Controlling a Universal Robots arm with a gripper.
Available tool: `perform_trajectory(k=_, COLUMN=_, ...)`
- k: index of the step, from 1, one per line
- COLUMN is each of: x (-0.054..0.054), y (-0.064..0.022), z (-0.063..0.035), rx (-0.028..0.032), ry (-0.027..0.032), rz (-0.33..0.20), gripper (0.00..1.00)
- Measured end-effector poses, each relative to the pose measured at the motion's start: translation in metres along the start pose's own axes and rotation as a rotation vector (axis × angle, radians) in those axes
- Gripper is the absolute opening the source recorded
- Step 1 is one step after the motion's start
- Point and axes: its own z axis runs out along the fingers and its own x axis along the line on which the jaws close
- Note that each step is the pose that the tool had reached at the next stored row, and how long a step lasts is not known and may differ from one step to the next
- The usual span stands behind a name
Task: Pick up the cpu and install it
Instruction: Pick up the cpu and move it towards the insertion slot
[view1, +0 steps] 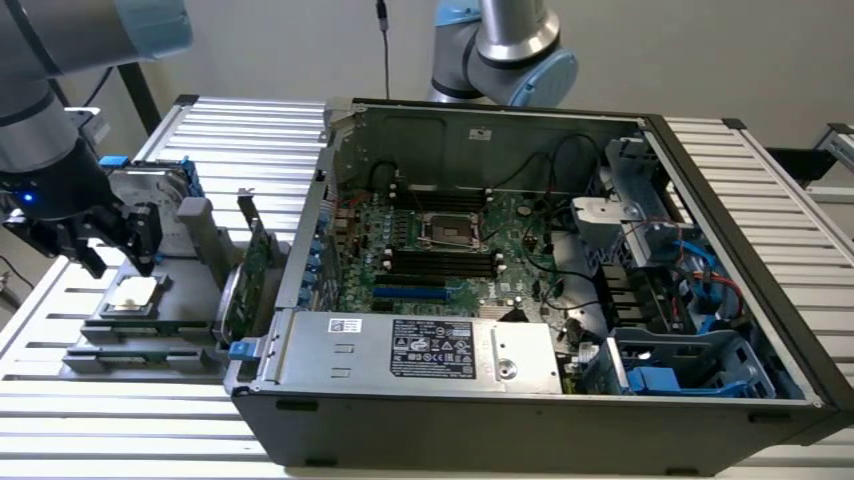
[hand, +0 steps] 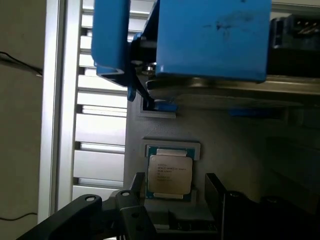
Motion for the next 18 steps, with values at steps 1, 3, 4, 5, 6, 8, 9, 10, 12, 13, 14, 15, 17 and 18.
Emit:
perform_trajectory(k=1, x=0.0, y=0.0, z=0.0002, rx=0.0001, ry=0.0001, rz=0.0, gripper=0.6)
perform_trajectory(k=3, x=0.0, y=0.0, z=0.0009, rx=0.0, ry=0.0, rz=0.0, gripper=0.6)
perform_trajectory(k=4, x=0.0, y=-0.0001, z=0.0013, rx=0.0, ry=0.0001, rz=0.0, gripper=0.6)
perform_trajectory(k=5, x=0.0, y=-0.0002, z=0.0018, rx=0.0, ry=0.0001, rz=0.0, gripper=0.6)
perform_trajectory(k=6, x=-0.0001, y=-0.0005, z=0.0022, rx=0.0001, ry=0.0001, rz=0.0, gripper=0.6)
perform_trajectory(k=8, x=0.0, y=-0.0011, z=0.0034, rx=-0.0001, ry=-0.0001, rz=0.0, gripper=0.6)
perform_trajectory(k=9, x=0.0, y=-0.0013, z=0.0039, rx=-0.0001, ry=-0.0001, rz=0.0, gripper=0.6)
perform_trajectory(k=10, x=0.0001, y=-0.0014, z=0.0044, rx=0.0, ry=0.0001, rz=0.0, gripper=0.6)
perform_trajectory(k=12, x=0.0001, y=-0.0018, z=0.0055, rx=0.0001, ry=0.0002, rz=0.0, gripper=0.6)
perform_trajectory(k=13, x=0.0001, y=-0.002, z=0.0062, rx=0.0001, ry=0.0001, rz=0.0, gripper=0.6)
perform_trajectory(k=14, x=0.0001, y=-0.0023, z=0.007, rx=0.0, ry=0.0, rz=0.0, gripper=0.6)
perform_trajectory(k=15, x=0.0001, y=-0.0026, z=0.0076, rx=0.0, ry=-0.0001, rz=0.0, gripper=0.6)
perform_trajectory(k=17, x=0.0001, y=-0.0034, z=0.0091, rx=-0.0001, ry=-0.0001, rz=0.0, gripper=0.61)
perform_trajectory(k=18, x=0.0002, y=-0.0039, z=0.0098, rx=-0.0003, ry=-0.0001, rz=0.0, gripper=0.61)
